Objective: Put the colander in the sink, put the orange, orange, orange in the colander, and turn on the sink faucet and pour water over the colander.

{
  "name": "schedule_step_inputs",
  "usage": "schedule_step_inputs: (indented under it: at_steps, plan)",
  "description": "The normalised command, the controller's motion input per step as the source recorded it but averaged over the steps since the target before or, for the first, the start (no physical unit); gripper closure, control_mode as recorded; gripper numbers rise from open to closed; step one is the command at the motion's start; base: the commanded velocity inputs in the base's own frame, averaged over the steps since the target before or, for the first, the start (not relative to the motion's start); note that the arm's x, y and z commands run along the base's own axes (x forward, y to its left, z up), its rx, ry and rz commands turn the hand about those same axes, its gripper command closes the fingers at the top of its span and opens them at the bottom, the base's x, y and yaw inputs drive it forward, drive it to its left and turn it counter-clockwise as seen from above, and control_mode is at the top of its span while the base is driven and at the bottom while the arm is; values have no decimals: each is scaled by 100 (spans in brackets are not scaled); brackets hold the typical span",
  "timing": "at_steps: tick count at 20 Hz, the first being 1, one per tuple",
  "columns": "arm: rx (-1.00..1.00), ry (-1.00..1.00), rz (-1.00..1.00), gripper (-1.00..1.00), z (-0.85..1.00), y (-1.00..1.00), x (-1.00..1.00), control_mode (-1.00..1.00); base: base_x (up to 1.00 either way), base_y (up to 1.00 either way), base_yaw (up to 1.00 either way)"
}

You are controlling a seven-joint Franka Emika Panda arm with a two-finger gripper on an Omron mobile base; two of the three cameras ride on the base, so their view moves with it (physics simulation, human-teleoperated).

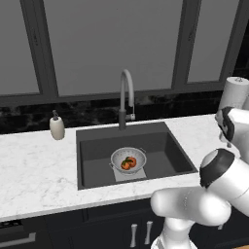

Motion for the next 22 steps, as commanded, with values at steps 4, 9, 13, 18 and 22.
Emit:
schedule_step_inputs:
  at_steps: [4, 9, 13, 18, 22]
  plan:
    - [0, 4, 0, -100, -5, -39, 0, -100, 0, 0, 0]
    - [0, 1, 0, -100, -27, -26, 0, -100, 0, 0, 0]
    - [0, 0, 0, -100, -35, -16, 6, -100, 0, 0, 0]
    - [0, 0, 0, -100, -35, -29, 9, -100, 0, 0, 0]
    - [0, 0, 0, -100, -29, -26, 2, -100, 0, 0, 0]
